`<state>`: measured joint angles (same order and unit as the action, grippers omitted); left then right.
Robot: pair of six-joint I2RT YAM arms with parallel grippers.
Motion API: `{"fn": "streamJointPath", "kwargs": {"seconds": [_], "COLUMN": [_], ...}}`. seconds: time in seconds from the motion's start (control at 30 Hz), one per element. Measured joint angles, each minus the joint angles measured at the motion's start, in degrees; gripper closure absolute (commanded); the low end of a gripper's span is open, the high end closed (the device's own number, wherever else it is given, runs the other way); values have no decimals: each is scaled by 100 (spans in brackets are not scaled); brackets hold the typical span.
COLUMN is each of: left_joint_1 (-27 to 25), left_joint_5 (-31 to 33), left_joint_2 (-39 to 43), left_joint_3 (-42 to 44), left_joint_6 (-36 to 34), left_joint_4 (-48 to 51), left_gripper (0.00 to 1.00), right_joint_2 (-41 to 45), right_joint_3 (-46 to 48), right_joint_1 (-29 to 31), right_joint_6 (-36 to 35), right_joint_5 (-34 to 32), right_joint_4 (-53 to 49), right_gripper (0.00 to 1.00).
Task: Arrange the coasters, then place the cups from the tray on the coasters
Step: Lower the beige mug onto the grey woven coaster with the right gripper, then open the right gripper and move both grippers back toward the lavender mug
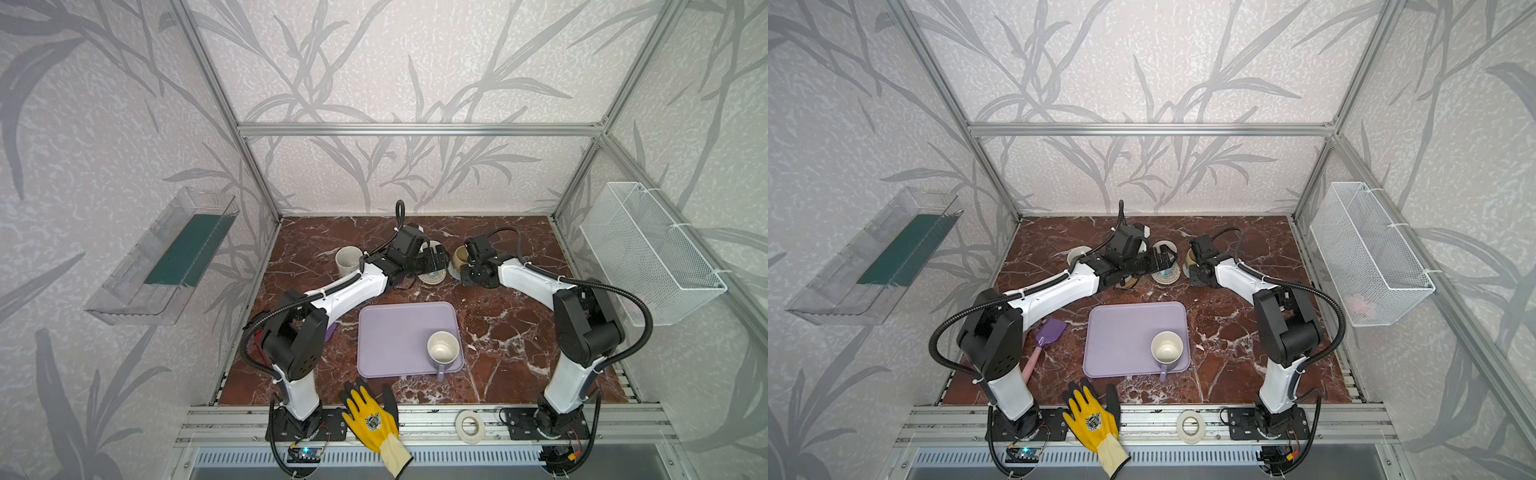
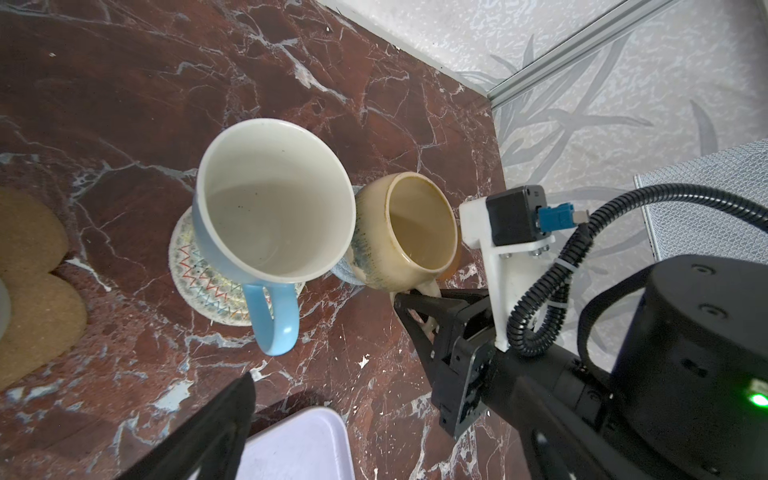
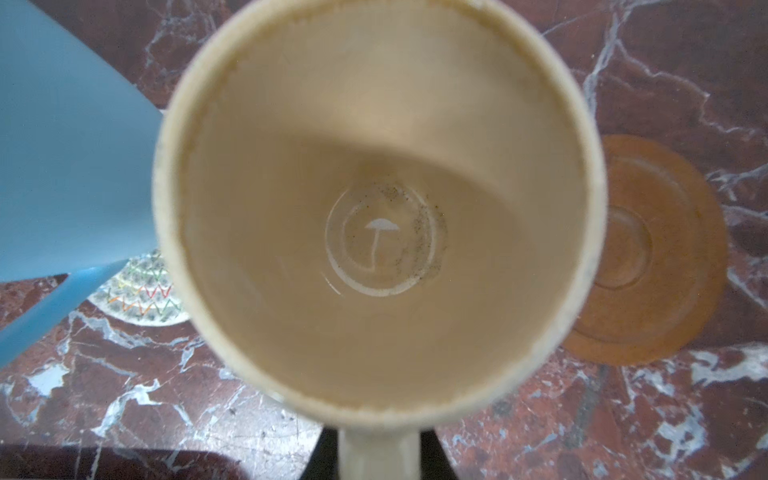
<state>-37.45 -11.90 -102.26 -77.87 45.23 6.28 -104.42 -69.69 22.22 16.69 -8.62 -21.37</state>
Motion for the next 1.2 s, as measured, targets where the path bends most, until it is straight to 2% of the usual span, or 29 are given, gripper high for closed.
{"fn": "streamJointPath", "kwargs": {"seconds": [0.03,0.1,0.17,0.3,0.37,0.47,0.5,0.53,0.77,1.0,1.2], "left_joint_1": [2,0,0,-7,-17,-42,-50,-61,-149,-227,-264], "left_joint_5": [-2,-13,-15,-13,-13,-9,-4,2,92,15,-216], "left_joint_2": [0,-2,-2,-2,-2,0,4,9,354,1281,1993], "left_joint_3": [0,0,0,0,0,0,0,2,267,1128,1759], "left_joint_6": [0,4,9,35,37,37,37,37,37,109,146], "left_joint_4": [-9,-33,-52,-70,-72,-72,-72,-70,-59,-245,-210], "left_gripper": [1,2,2,2,2,2,2,1,1,1,1], "right_joint_2": [0,0,0,0,0,0,0,11,522,1729,2430], "right_joint_3": [13,15,15,13,13,11,11,11,114,452,737], "right_joint_1": [0,0,0,0,0,0,0,0,0,0,0], "right_joint_6": [9,24,26,55,48,39,66,50,17,-52,-96], "right_joint_5": [7,13,15,24,33,35,37,44,76,216,511], "right_joint_4": [35,46,44,4,2,-33,-44,-57,-149,-398,-826], "right_gripper": [100,92,82,56,47,26,12,2,1,1,1]}}
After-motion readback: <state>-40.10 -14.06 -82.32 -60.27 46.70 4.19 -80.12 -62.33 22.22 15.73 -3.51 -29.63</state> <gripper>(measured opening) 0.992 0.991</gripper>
